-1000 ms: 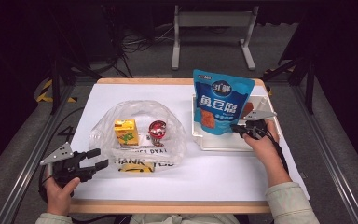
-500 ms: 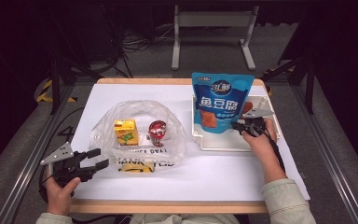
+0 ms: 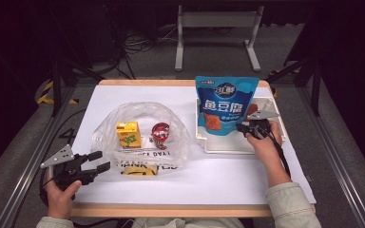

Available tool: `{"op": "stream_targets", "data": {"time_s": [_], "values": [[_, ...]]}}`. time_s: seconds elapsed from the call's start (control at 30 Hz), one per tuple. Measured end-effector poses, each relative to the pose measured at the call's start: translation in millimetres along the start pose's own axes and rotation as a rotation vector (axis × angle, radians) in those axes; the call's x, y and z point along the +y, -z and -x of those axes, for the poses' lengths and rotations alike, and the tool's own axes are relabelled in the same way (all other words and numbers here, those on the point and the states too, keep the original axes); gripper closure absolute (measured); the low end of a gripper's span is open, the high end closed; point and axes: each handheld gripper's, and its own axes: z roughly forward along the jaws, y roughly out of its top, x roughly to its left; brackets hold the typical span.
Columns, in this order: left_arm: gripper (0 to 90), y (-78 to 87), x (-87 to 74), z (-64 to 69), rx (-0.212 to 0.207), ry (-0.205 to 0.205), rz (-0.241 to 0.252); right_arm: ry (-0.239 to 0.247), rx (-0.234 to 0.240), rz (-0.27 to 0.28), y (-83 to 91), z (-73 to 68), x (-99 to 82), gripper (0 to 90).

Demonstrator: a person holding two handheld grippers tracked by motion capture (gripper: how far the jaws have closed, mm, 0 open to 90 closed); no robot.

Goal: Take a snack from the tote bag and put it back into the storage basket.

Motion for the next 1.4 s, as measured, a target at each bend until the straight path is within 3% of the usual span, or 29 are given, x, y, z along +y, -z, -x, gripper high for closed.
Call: {"op": "stream_targets", "data": {"time_s": [0.27,0.47,0.57,0.63,0.73,0.87,1.17,1.4], "values": [[37.4,2.0,0.6,0.5,-0.003,0.0,0.008,0.02,0.06,0.065,30.2,-12.9,10.5,87.1],[37.3,1.1,1.0,0.5,-0.005,0.0,0.008,0.032,0.159,0.131,47.8,-23.5,23.8,69.3],[37.3,0.9,1.3,0.7,-0.005,0.0,0.008,0.047,0.172,0.159,51.8,-28.9,28.9,61.5],[37.3,0.8,1.7,0.7,-0.004,-0.003,0.008,0.057,0.212,0.176,54.0,-35.9,35.5,50.0],[37.3,0.3,1.7,1.2,-0.002,-0.003,0.01,0.08,0.257,0.189,53.2,-46.5,42.5,35.9],[37.3,0.2,2.4,1.0,-0.003,-0.005,0.01,0.09,0.298,0.213,52.0,-58.2,50.5,29.5],[37.3,1.4,2.5,1.3,-0.002,-0.009,0.013,0.128,0.38,0.224,43.9,-82.6,71.9,26.5],[37.3,6.8,1.0,4.3,0.006,-0.014,0.019,0.182,0.452,0.227,28.3,-112.4,94.8,24.0]]}}
